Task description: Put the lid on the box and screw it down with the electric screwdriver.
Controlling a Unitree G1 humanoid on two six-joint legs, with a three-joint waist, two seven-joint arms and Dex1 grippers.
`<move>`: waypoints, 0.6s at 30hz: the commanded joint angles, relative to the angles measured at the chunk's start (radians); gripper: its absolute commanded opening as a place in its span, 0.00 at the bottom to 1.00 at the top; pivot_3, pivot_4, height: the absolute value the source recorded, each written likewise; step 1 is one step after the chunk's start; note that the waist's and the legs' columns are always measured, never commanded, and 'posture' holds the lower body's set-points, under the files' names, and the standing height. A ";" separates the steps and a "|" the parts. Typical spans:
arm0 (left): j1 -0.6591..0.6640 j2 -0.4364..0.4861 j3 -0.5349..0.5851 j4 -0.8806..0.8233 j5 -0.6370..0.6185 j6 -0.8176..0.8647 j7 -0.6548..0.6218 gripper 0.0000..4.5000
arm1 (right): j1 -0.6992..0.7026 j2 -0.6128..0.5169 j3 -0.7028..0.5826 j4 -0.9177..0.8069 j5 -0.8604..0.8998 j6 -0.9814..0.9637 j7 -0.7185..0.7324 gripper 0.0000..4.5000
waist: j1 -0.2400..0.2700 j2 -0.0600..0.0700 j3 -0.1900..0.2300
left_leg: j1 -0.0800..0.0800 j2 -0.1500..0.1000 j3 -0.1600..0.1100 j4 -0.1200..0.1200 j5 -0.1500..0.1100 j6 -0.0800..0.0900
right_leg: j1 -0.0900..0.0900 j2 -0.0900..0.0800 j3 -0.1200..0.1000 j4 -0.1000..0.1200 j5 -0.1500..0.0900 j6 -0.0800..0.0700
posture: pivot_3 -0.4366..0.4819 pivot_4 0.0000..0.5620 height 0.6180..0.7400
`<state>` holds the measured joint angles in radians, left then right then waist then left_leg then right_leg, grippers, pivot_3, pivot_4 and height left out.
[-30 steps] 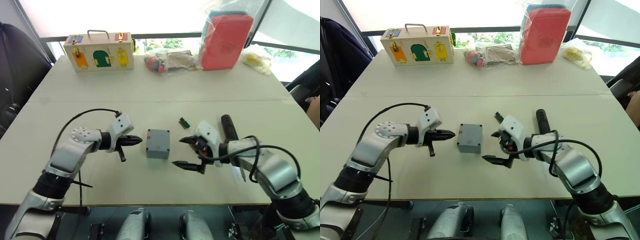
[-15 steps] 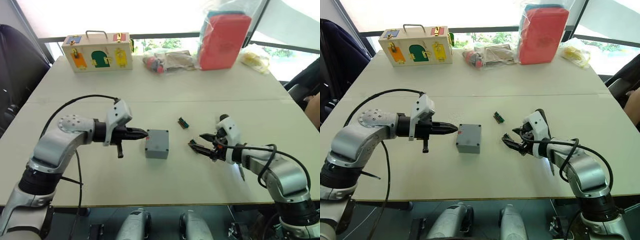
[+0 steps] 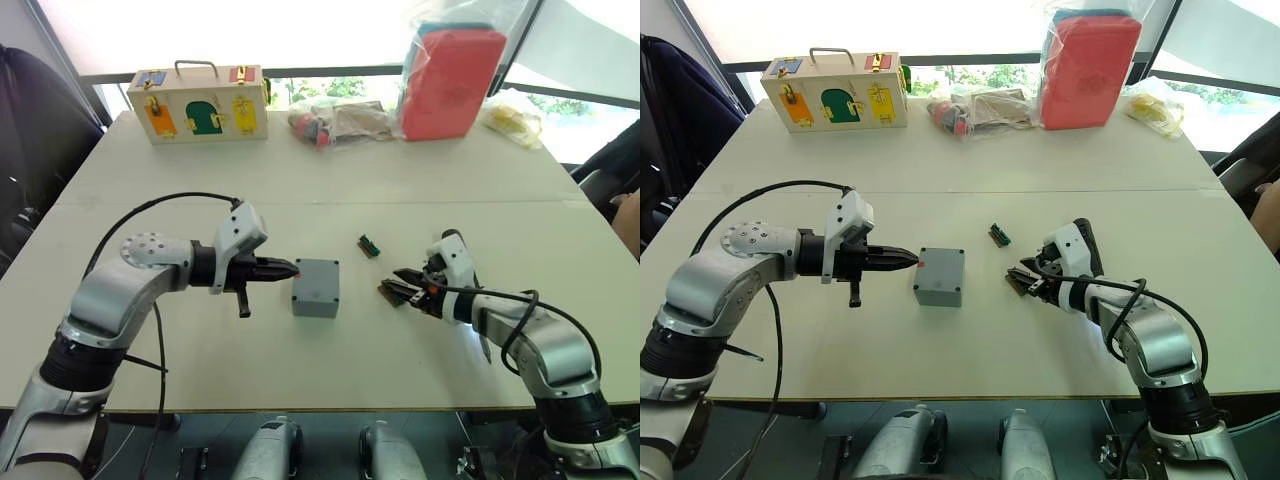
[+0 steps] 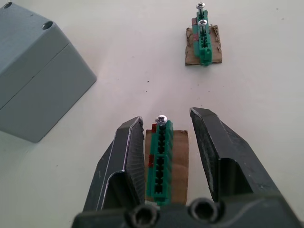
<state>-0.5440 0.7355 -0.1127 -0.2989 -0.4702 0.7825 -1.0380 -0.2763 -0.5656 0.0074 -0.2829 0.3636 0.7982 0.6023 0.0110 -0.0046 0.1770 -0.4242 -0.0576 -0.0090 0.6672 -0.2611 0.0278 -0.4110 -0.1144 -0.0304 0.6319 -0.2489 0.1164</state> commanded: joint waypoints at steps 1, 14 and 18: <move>0.004 0.005 0.004 -0.027 -0.008 -0.004 0.007 0.00 | -0.021 0.010 -0.004 -0.002 -0.001 -0.026 -0.002 0.32 | 0.000 0.000 0.000 | 0.000 0.000 0.000 0.000 0.000 0.000 | 0.000 0.000 0.000 0.000 0.000 0.000 | 0.48 0.27 1.00; 0.001 0.015 0.013 -0.003 -0.001 -0.014 0.006 0.00 | -0.026 0.009 -0.013 -0.017 0.001 -0.034 -0.011 0.02 | 0.000 0.000 0.000 | 0.000 0.000 0.000 0.000 0.000 0.000 | 0.000 0.000 0.000 0.000 0.000 0.000 | 0.48 0.27 1.00; 0.000 0.021 0.021 0.021 0.003 -0.024 0.003 0.00 | -0.051 -0.004 -0.041 -0.046 0.026 -0.006 -0.008 0.02 | 0.000 0.000 0.000 | 0.000 0.000 0.000 0.000 0.000 0.000 | 0.000 0.000 0.000 0.000 0.000 0.000 | 0.48 0.27 1.00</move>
<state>-0.5332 0.7448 -0.1132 -0.2724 -0.4662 0.7766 -1.0314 -0.2967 -0.5556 0.0142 -0.2739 0.3669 0.7872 0.5936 0.0107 -0.0045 0.1770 -0.4242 -0.0577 -0.0090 0.6672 -0.2610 0.0276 -0.4111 -0.1143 -0.0304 0.6320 -0.2489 0.1164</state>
